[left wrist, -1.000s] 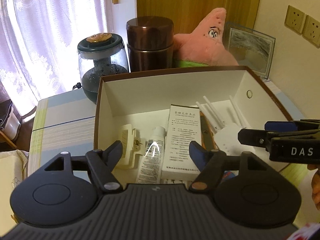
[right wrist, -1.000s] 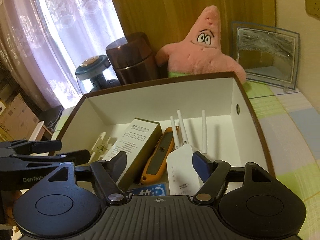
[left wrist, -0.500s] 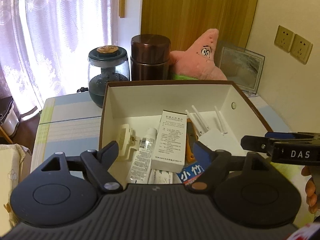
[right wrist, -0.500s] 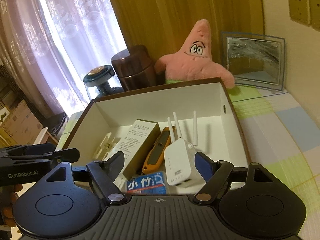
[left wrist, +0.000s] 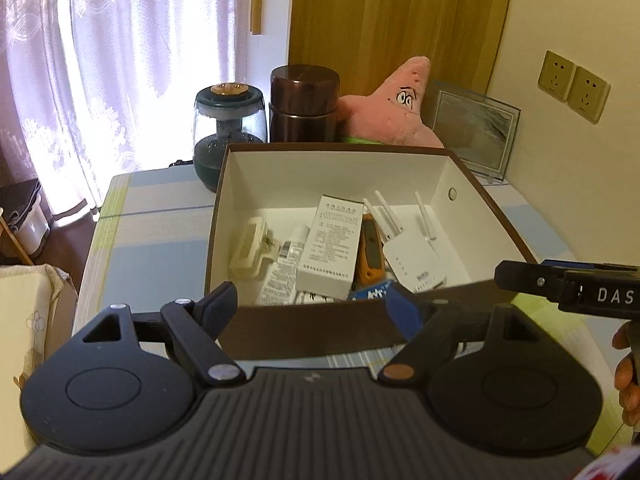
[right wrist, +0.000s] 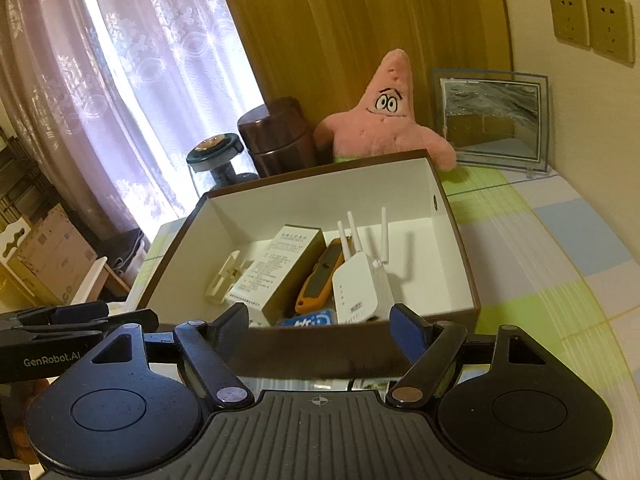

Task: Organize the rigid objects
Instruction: 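Withdraw both tools from the box back toward the purple tube and bottle, then grasp the purple tube with the left tool while the right tool grasps the dropper bottle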

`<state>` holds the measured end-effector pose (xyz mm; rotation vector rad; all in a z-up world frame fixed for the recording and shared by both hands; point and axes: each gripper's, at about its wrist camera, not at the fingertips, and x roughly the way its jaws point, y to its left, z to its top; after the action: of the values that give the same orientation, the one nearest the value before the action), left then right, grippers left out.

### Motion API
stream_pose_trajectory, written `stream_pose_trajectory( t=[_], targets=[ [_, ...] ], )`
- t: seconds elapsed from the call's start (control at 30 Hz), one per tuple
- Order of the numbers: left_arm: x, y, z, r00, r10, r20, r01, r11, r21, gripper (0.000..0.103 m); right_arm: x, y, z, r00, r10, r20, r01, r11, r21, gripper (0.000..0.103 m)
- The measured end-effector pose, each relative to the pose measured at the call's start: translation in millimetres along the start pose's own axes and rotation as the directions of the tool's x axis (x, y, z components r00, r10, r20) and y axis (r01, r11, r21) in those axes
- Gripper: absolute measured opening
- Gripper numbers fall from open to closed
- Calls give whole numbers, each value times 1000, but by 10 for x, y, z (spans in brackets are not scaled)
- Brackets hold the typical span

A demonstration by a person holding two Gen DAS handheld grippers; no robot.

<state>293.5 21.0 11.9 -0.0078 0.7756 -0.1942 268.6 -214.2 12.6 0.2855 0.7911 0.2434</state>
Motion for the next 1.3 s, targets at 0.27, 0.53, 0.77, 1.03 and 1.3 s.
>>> stream_pose_trajectory(
  t=[0.27, 0.53, 0.77, 1.03, 1.3],
  targets=[
    [-220, -15, -203, 1000, -6, -9, 6, 1000, -25, 79, -182, 17, -192, 1000, 1, -20, 0, 1000, 7, 75],
    [-341, -63, -495, 999, -20, -50, 19, 999, -29, 75, -275, 46, -474, 997, -5, -72, 5, 1000, -5, 75],
    [-436, -106, -701, 997, -14, -71, 13, 1000, -21, 75, -355, 57, -696, 994, -9, -106, 7, 1000, -13, 75],
    [-473, -167, -909, 994, -19, -106, 17, 1000, -24, 75, -395, 55, -878, 989, -7, -146, 5, 1000, -14, 75],
    [-467, -236, -1045, 991, -24, -134, 21, 999, -26, 75, -371, 19, -975, 985, -12, -172, 9, 1000, -17, 75]
  ],
)
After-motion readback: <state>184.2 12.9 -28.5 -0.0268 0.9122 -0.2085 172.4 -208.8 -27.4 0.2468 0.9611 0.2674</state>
